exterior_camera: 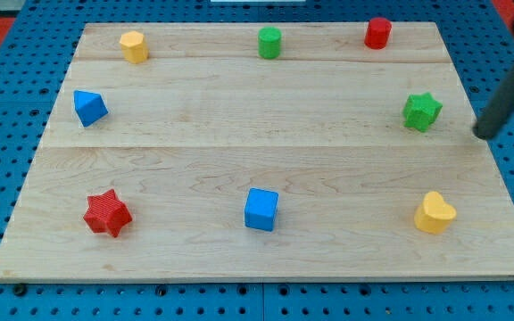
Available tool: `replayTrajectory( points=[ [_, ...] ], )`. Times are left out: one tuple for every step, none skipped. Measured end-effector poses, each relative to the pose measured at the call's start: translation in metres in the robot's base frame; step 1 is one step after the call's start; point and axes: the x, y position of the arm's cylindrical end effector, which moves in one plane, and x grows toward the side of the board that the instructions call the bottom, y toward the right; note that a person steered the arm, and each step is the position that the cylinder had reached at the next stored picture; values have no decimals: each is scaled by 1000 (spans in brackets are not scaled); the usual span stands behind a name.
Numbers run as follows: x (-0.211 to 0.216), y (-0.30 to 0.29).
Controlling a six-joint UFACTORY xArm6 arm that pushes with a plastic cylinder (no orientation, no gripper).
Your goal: Push the green star to the green circle
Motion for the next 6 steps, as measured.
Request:
replayTrajectory(
  points=[
    [-2, -83],
    [-29, -96],
    [-21, -60],
    [-23, 2],
    [-71, -61],
    [-72, -151]
  ],
)
